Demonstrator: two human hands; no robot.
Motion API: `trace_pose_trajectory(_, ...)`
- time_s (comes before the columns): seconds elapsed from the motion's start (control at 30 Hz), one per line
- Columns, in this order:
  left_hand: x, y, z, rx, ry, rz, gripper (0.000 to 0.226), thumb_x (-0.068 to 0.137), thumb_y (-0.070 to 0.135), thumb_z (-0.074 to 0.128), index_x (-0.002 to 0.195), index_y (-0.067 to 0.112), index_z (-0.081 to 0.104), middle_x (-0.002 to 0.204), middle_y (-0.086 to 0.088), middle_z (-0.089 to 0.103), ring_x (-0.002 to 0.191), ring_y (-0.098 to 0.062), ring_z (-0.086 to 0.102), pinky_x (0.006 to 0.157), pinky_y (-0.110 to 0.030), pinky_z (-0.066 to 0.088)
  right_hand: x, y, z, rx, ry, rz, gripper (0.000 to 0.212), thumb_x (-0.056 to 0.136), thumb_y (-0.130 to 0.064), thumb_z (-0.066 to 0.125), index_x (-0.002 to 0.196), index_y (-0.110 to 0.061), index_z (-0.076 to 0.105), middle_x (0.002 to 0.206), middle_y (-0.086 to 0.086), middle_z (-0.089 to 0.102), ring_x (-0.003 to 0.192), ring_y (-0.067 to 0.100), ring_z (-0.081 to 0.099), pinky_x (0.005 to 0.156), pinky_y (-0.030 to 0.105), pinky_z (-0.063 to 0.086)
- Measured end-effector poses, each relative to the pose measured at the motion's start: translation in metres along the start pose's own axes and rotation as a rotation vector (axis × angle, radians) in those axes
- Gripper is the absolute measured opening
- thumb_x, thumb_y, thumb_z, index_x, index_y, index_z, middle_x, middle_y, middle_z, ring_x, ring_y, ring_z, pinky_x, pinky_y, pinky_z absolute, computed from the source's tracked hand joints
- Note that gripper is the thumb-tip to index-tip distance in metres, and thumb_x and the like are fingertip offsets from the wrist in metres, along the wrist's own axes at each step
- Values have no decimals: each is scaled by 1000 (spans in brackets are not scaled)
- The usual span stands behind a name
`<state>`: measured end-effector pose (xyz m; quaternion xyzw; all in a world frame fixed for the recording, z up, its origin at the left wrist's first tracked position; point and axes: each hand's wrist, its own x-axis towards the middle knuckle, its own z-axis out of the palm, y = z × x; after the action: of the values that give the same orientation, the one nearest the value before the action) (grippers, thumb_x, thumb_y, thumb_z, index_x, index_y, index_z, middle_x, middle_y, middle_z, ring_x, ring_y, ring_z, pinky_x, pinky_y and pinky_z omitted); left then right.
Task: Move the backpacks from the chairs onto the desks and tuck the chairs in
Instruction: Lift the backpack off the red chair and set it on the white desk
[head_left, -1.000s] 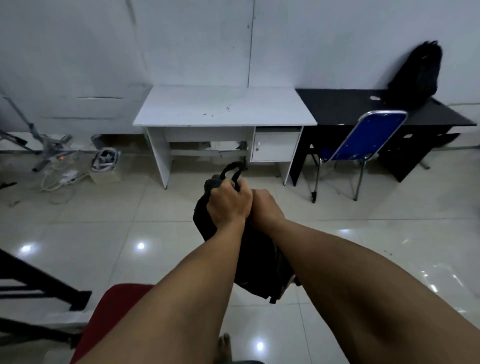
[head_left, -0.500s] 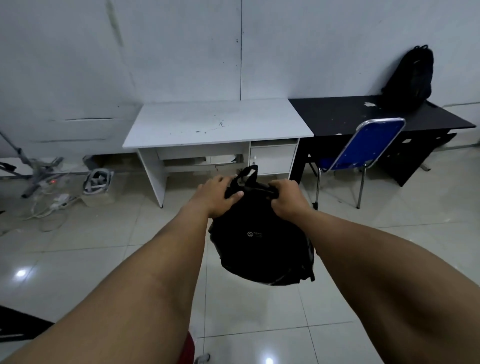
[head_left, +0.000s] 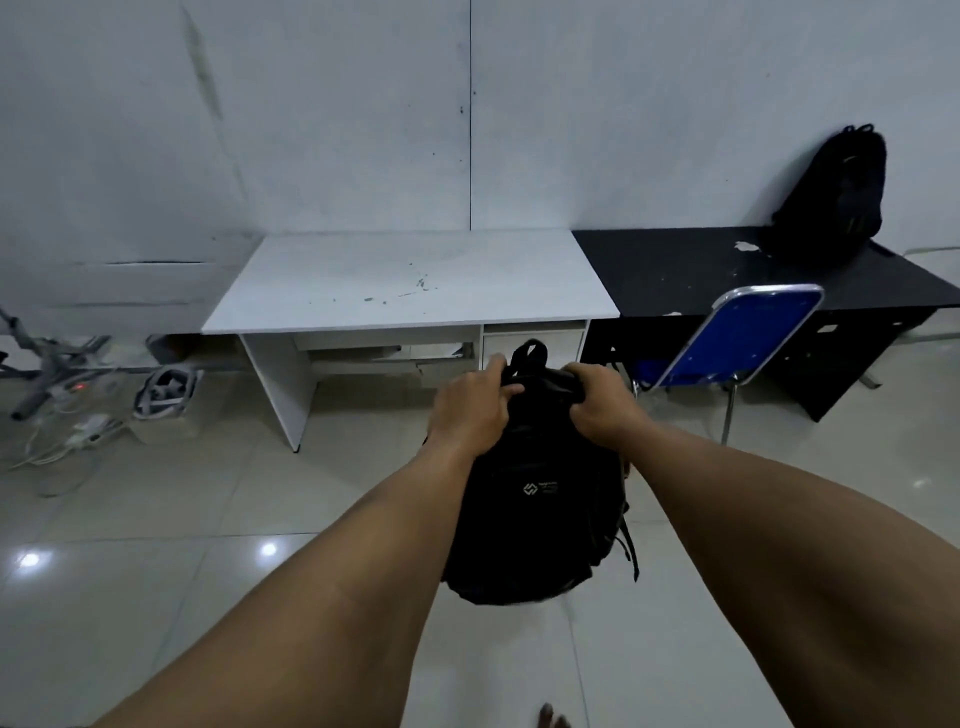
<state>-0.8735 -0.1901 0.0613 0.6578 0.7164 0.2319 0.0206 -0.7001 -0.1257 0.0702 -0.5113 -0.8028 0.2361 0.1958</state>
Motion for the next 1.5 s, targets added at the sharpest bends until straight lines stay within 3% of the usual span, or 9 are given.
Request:
trace_pose_trajectory(0.2, 74, 23, 13, 68, 130, -27, 28, 102, 41, 45, 115, 16, 50, 86, -8, 69, 79, -32, 64, 61, -34, 37, 64, 32, -43, -5, 28, -93, 40, 83, 1, 59, 119, -15, 61, 108, 11, 67, 97, 27, 62, 81, 39, 53)
trace_pose_trajectory(0.37, 131, 41, 19, 83, 171, -67, 25, 102, 39, 45, 110, 16, 46, 84, -8, 69, 79, -33, 63, 59, -34, 37, 109, 42, -67, -64, 73, -125, 28, 81, -2, 51, 104, -15, 59, 92, 7, 64, 85, 30, 60, 68, 41, 52)
trace_pose_trajectory(0.57, 198, 52, 18, 108, 239, -84, 24, 103, 39, 43, 108, 16, 45, 81, -7, 67, 76, -33, 60, 59, -35, 37, 163, 43, -84, -22, 188, -92, 34, 82, 1, 48, 110, -16, 55, 93, 8, 63, 83, 30, 60, 74, 47, 54)
trace_pose_trajectory(0.8, 283, 40, 33, 99, 326, -57, 29, 102, 42, 45, 106, 13, 47, 82, -9, 67, 78, -35, 60, 59, -35, 33, 239, 52, -91, 25, 292, -81, 36, 81, 2, 45, 110, -18, 51, 94, 3, 61, 84, 28, 59, 74, 47, 53)
trace_pose_trajectory(0.97, 351, 22, 43, 122, 299, -27, 35, 102, 45, 42, 108, 11, 48, 83, -9, 68, 77, -34, 62, 58, -35, 33, 301, 57, -94, -1, 295, -50, 40, 78, 3, 45, 110, -21, 46, 88, 1, 58, 82, 29, 59, 71, 46, 53)
trace_pose_trajectory(1.3, 462, -3, 39, 118, 302, 57, 30, 102, 42, 44, 109, 12, 47, 84, -9, 69, 78, -35, 62, 58, -35, 35, 408, 53, -108, -14, 335, -28, 43, 77, 6, 45, 112, -18, 45, 91, 5, 57, 82, 29, 58, 72, 44, 52)
trace_pose_trajectory(1.5, 529, -8, 40, 126, 330, 68, 23, 102, 36, 47, 108, 13, 46, 83, -7, 69, 76, -34, 60, 57, -35, 31, 468, 58, -118, -13, 407, -53, 41, 77, 8, 44, 112, -14, 44, 86, 4, 55, 77, 28, 57, 64, 40, 47)
